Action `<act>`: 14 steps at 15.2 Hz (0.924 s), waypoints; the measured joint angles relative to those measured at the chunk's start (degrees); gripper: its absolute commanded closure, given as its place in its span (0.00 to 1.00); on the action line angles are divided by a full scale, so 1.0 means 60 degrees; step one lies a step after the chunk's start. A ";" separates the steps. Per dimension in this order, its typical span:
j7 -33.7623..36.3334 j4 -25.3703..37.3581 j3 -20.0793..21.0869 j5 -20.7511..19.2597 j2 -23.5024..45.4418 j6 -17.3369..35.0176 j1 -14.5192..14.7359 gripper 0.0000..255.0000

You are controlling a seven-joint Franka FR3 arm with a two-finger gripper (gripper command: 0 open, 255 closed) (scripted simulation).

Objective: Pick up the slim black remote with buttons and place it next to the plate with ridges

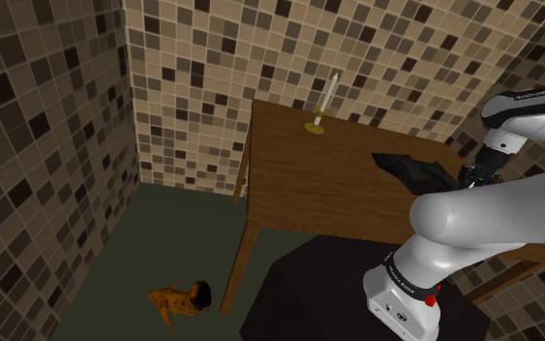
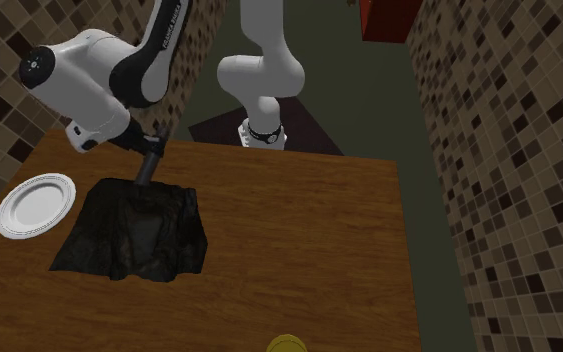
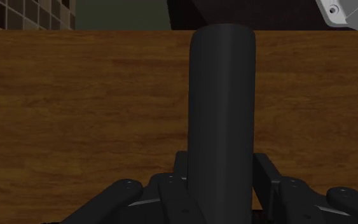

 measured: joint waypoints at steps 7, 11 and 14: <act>-0.2112 0.1670 -0.1865 0.0336 0.1857 0.0540 0.0238 1.00; -0.3623 0.2723 -0.3009 0.1274 0.3372 0.0882 0.0525 1.00; -0.5327 0.3737 -0.3786 0.2783 0.5226 0.1119 0.0396 1.00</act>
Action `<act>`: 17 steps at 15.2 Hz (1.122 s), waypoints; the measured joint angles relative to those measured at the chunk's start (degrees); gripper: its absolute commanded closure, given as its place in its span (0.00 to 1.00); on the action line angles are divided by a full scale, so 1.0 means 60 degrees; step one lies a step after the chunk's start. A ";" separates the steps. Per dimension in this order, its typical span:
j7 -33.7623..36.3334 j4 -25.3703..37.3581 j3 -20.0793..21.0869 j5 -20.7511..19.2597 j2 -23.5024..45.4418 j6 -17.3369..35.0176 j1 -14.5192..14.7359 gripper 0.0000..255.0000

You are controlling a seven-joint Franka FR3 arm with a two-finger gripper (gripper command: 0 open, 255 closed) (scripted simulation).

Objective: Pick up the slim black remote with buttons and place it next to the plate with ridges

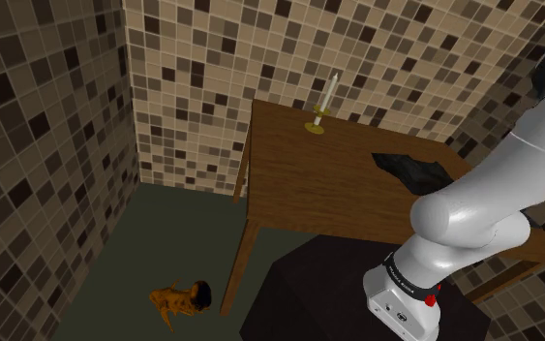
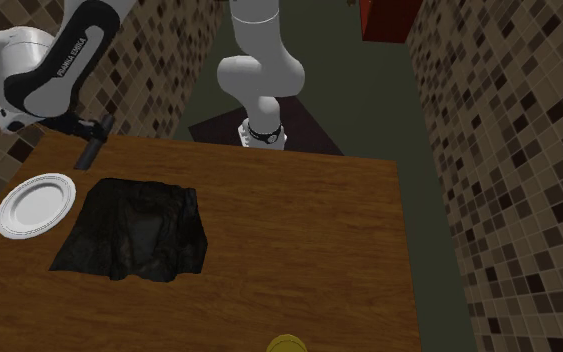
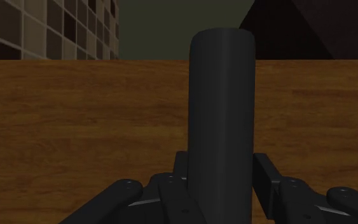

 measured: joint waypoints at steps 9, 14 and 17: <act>-0.1745 0.0554 0.0417 0.1964 0.2121 0.0666 -0.1191 1.00; -0.2003 0.0338 0.0748 0.2449 0.2641 0.1206 -0.1533 1.00; -0.2157 0.0221 0.0972 0.2740 0.2952 0.1530 -0.1748 1.00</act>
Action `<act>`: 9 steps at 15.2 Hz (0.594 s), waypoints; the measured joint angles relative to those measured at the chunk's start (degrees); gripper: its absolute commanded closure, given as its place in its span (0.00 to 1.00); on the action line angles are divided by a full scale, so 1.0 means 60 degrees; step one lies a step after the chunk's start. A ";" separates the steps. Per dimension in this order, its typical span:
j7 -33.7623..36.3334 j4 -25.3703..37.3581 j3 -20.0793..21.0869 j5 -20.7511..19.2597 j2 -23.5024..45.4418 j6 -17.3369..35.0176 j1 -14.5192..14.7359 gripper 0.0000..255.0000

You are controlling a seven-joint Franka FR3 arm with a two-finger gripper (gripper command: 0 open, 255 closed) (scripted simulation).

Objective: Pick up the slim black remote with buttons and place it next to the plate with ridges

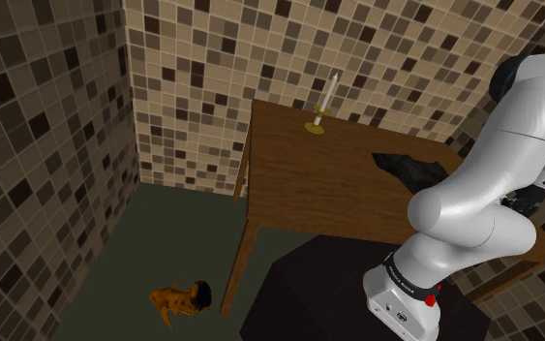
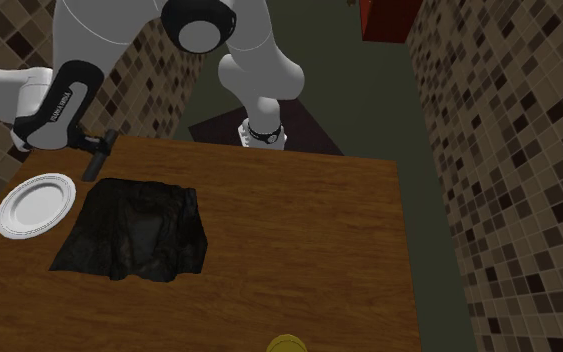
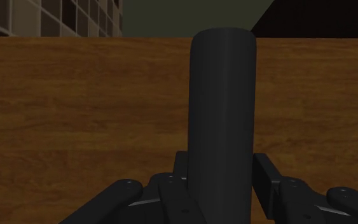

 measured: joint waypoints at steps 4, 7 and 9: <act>-0.0014 -0.0047 0.0029 0.0038 0.0035 0.0074 -0.0020 1.00; -0.0016 -0.0049 0.0033 0.0044 0.0039 0.0080 -0.0023 0.00; -0.0016 -0.0048 0.0033 0.0044 0.0039 0.0081 -0.0023 0.00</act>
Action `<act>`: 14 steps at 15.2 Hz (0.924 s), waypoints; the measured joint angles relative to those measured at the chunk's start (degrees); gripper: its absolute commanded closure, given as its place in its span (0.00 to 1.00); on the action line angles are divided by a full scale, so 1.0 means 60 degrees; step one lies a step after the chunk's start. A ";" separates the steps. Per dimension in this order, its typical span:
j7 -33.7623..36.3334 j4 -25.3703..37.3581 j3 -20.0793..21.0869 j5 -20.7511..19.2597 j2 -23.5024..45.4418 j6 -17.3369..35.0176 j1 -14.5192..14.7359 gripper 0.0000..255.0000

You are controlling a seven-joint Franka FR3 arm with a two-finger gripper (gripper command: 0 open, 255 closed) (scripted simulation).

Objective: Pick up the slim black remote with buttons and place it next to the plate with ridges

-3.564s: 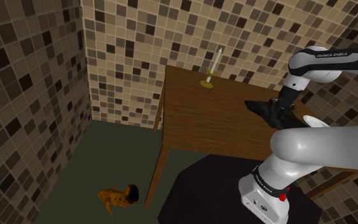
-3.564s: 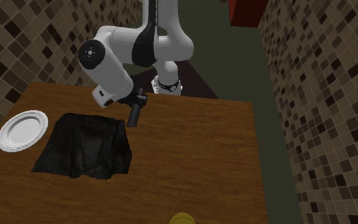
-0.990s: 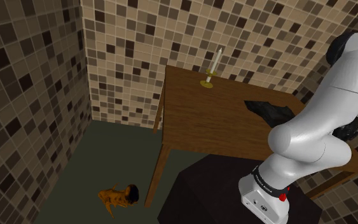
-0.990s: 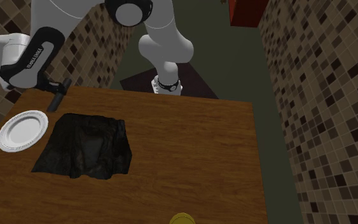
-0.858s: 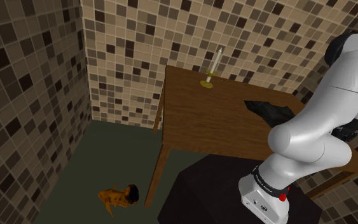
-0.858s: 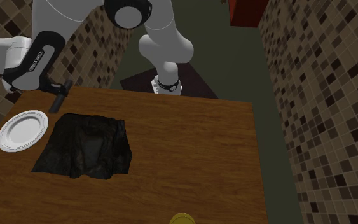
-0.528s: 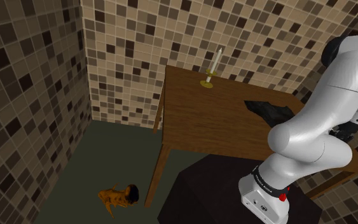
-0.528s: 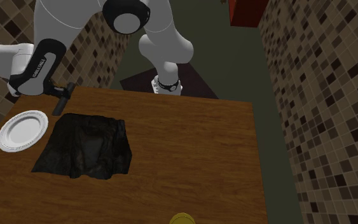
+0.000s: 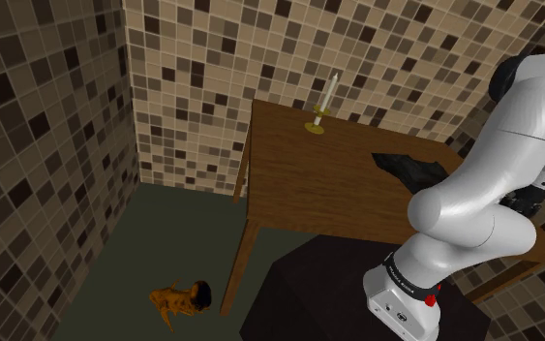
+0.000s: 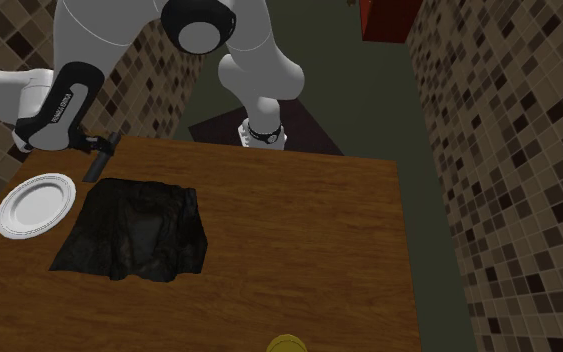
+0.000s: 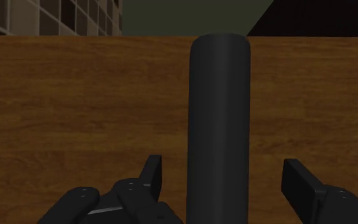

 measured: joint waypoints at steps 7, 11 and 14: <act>0.0224 0.0466 -0.0228 -0.0314 -0.0318 -0.0669 0.0250 0.00; 0.0378 0.0696 -0.0391 -0.0553 -0.0574 -0.1075 0.0431 0.00; 0.0403 0.0707 -0.0406 -0.0580 -0.0603 -0.1109 0.0459 0.00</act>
